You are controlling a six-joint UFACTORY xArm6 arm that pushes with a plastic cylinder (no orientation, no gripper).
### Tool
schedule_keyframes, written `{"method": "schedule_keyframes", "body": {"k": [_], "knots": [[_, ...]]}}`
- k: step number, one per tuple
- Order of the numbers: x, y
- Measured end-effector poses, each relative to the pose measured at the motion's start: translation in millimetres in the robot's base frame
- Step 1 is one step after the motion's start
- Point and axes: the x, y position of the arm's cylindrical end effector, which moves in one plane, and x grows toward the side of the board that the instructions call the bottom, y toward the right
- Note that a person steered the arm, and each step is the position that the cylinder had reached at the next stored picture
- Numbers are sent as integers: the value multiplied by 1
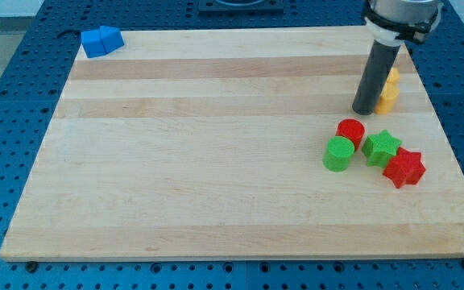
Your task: Slide red circle closer to the green star
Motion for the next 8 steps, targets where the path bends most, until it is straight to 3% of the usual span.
{"method": "schedule_keyframes", "body": {"k": [3,8], "knots": [[-29,-46],[7,-70]]}}
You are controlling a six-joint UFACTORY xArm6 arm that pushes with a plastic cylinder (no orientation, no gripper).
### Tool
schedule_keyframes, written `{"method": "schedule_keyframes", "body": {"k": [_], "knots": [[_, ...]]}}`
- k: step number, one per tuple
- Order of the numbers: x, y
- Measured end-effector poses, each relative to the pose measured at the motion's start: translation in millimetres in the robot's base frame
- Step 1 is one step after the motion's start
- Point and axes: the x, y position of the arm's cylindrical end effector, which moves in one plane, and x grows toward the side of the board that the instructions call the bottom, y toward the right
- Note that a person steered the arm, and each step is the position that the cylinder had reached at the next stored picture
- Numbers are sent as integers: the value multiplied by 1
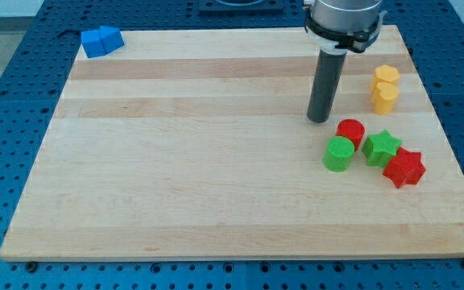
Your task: Slide red circle closer to the green star
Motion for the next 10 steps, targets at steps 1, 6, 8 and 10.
{"method": "schedule_keyframes", "body": {"k": [1,6,8,10], "knots": [[0,4],[20,11],[18,68],[18,91]]}}
